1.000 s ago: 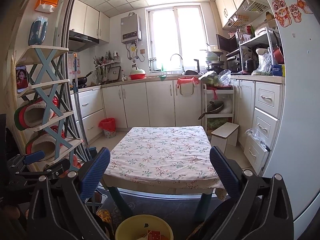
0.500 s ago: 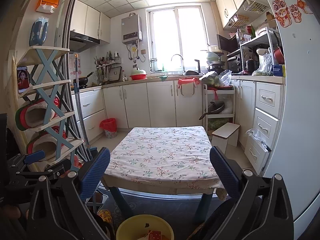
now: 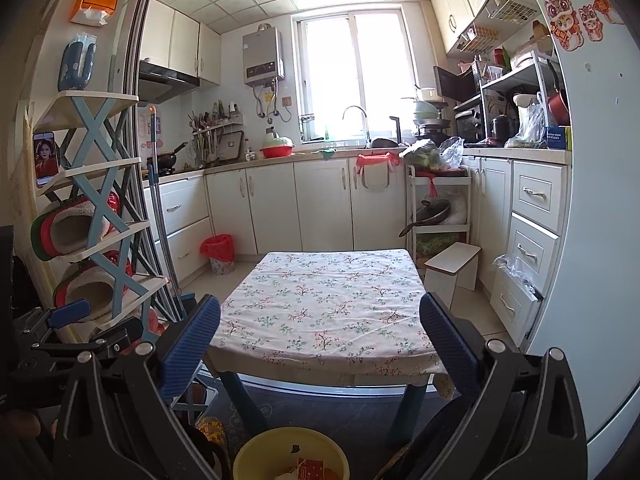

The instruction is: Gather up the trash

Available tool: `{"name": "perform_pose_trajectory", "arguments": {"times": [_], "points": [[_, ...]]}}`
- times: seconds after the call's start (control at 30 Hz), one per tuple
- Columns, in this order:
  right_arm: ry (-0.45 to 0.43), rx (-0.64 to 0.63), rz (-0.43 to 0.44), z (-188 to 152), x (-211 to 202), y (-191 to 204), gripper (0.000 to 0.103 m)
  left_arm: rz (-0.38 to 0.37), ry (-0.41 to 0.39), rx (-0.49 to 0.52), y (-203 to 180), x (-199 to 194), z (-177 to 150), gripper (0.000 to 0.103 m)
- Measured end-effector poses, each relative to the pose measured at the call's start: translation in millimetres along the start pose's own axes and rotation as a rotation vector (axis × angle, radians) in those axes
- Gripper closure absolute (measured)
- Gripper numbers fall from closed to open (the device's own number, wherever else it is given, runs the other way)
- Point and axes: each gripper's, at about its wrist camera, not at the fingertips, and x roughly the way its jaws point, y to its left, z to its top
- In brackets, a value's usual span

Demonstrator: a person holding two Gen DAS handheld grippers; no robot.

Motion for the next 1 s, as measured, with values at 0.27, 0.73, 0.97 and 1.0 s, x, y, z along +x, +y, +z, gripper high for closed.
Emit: {"name": "perform_pose_trajectory", "arguments": {"times": [0.27,0.73,0.97,1.0], "points": [[0.007,0.004,0.0,-1,2,0,0.007,0.007,0.038,-0.01,0,8,-2,0.008],[0.057,-0.003,0.008,-4,28,-8,0.007,-0.062,0.007,-0.006,9,25,3,0.008],[0.21,-0.019,0.004,8,117,-29,0.007,-0.023,0.168,0.014,16,102,10,0.008],[0.232,-0.02,-0.003,8,132,-33,0.007,-0.013,0.175,0.019,17,111,11,0.008]]}}
